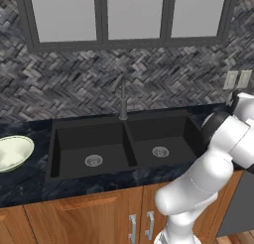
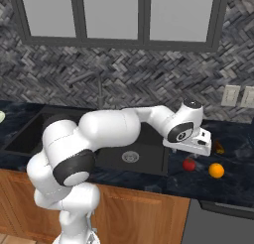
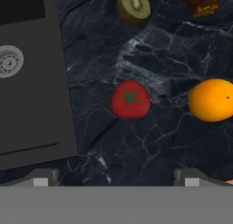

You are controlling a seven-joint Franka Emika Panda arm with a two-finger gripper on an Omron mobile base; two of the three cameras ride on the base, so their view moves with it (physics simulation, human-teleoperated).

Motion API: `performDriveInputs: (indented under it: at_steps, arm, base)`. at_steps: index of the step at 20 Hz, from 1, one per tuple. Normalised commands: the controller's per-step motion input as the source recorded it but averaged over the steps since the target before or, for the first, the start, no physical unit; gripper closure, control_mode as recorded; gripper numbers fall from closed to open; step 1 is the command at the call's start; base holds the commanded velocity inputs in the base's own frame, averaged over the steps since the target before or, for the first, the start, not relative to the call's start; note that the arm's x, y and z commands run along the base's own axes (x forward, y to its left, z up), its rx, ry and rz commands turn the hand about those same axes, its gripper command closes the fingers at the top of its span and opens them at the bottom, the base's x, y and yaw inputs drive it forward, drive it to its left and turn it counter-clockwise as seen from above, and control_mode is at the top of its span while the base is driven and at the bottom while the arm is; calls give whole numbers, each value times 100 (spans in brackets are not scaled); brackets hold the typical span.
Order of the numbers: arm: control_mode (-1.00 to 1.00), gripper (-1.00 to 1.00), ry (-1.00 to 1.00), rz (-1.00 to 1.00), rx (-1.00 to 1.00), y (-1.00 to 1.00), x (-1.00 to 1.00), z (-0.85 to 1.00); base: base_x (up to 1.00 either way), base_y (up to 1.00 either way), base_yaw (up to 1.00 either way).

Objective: There is a mixed pile of frozen fruits and vegetables on the counter. Locate all the frozen vegetables and place the items in a bowl on the counter. Take all the frozen fruits and defrost them in a running sink.

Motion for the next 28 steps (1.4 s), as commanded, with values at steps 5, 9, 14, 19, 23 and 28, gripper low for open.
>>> performDriveInputs:
  at_steps: [5, 9, 14, 19, 23, 28]
  arm:
    - [-100, -100, 0, 1, 0, 0, 3, -16]
    - [-100, -100, 0, 1, 0, -1, 3, -14]
    - [-100, -100, 0, 1, 0, -2, 9, -13]
    - [-100, -100, 0, 1, 0, -1, 17, -15]
    - [-100, -100, 0, 1, 0, -6, 11, -20]
    - [-100, -100, 0, 1, 0, -6, 15, -22]
  base:
    - [0, 0, 0]
    - [0, 0, 0]
    - [0, 0, 0]
    - [0, 0, 0]
    - [0, 0, 0]
    - [0, 0, 0]
